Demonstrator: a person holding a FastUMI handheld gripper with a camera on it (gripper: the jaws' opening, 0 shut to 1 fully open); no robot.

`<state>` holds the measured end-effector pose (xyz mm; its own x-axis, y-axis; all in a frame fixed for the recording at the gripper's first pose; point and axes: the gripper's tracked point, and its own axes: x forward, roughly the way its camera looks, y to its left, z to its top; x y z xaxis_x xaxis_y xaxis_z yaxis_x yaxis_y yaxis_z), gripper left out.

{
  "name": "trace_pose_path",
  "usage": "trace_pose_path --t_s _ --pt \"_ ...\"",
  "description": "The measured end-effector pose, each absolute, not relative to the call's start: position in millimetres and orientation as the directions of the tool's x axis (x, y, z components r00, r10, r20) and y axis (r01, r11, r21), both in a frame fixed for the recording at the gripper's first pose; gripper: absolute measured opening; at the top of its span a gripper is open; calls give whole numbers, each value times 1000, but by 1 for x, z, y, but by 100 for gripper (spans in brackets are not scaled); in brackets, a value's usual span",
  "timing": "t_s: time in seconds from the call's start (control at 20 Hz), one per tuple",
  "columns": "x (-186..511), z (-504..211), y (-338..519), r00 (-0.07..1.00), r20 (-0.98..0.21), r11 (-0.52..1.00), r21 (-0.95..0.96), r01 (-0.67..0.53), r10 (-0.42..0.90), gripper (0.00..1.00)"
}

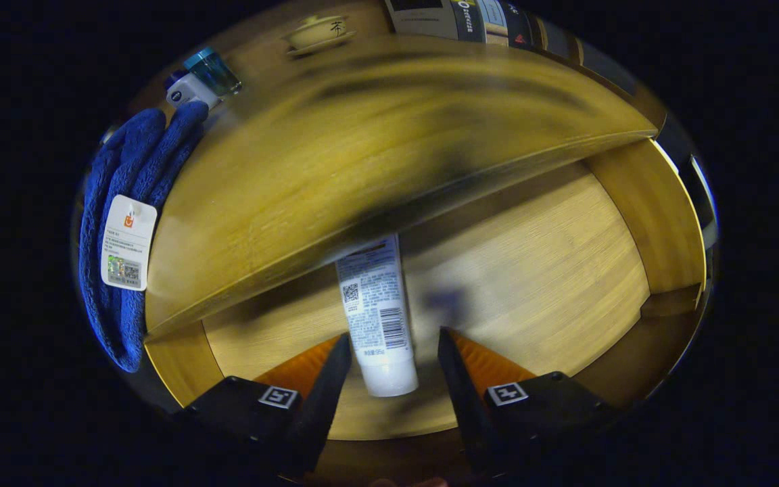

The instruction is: Pull open the drawer, take out the items inside it, and place them on the countertop above the cabinet.

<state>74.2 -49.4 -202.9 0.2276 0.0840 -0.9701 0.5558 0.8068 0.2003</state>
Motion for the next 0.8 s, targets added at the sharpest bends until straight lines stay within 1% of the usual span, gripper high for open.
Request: trace_pose_path --t_s 0.05,0.15,0.2,0.25,0.4,0.55,0.65,0.7,0.75,0.8 --pt "77 -199 -51 235 -970 808 191 557 67 83" --pt "81 -190 -52 249 -967 809 190 556 56 59" --pt "84 -185 -52 263 -963 805 199 559 56 53" --pt "86 -179 -50 270 -961 800 204 564 55 50" --pt "94 -150 -52 321 -947 832 171 528 -8 50" --pt "103 -101 -56 375 -923 881 100 462 -92 50" --pt "102 -68 -59 380 -912 895 36 445 -153 50" --pt "92 -70 -37 376 -908 895 5 446 -182 50" --pt "87 -78 -50 376 -904 896 -16 445 -203 50" --pt "83 -52 -57 382 -899 895 -27 444 -217 50"
